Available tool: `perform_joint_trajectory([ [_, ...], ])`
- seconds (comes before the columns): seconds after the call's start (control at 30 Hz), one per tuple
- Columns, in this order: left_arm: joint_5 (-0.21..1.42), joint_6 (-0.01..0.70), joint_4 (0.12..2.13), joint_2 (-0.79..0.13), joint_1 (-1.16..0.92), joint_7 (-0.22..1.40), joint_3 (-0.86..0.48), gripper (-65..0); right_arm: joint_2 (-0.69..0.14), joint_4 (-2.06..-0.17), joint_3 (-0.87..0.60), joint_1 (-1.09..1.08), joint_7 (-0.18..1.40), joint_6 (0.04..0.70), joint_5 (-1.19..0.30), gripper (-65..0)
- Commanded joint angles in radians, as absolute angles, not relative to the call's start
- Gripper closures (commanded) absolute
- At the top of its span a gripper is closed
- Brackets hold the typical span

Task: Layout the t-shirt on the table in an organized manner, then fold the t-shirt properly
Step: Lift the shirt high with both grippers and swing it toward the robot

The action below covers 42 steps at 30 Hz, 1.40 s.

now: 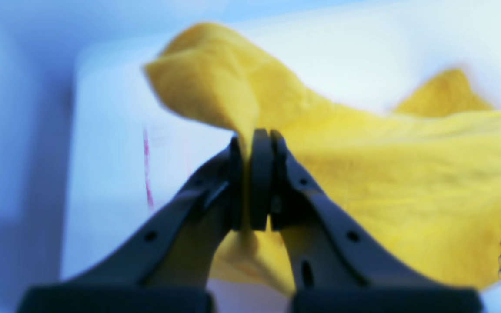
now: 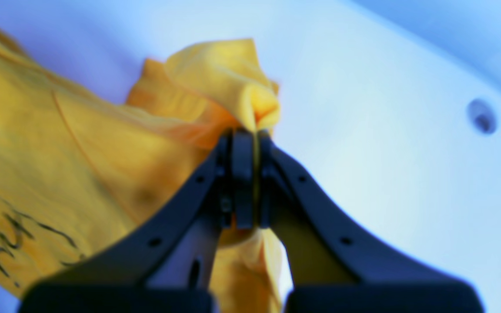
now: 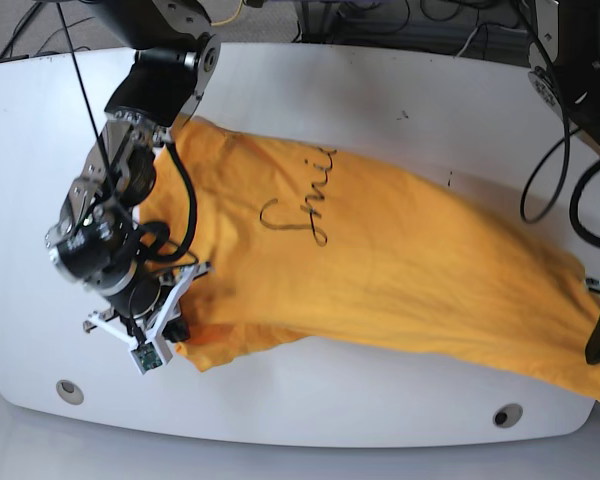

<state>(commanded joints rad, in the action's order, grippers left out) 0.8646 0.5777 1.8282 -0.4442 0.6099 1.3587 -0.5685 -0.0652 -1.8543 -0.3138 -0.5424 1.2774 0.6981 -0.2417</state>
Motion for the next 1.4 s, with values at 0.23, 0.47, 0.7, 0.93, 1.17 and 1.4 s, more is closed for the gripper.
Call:
perform_joint_trajectory([
  [0.23,0.865,0.578,1.770,-0.443,0.812,1.359,-0.539,0.0,-0.153,-1.704,-0.311,-0.754,1.279,0.698,-0.251,0.0],
  [0.47,0.811,0.578,1.682,-0.438,1.012,1.356,-0.483,0.0,-0.232,-1.517,-0.306,-0.993,1.279,0.698,-0.251,0.0],
  [0.7,0.788,0.578,1.604,-0.404,1.178,1.323,-0.464,0.0,-0.292,-1.369,-0.243,-1.219,1.279,0.698,-0.251,0.0],
  [0.93,0.737,0.578,1.520,-0.323,1.316,1.299,-0.461,0.0,-0.355,-1.296,-0.162,-1.415,1.291,0.698,-0.251,0.0],
  [1.17,0.731,0.578,1.483,-0.272,1.405,1.297,-0.461,0.0,-0.398,-1.216,-0.142,-1.552,1.319,0.698,-0.251,0.0],
  [1.4,0.733,0.578,1.481,-0.242,1.458,1.290,-0.398,0.0,-0.455,-1.211,-0.062,-1.559,1.337,0.698,-0.278,0.0],
])
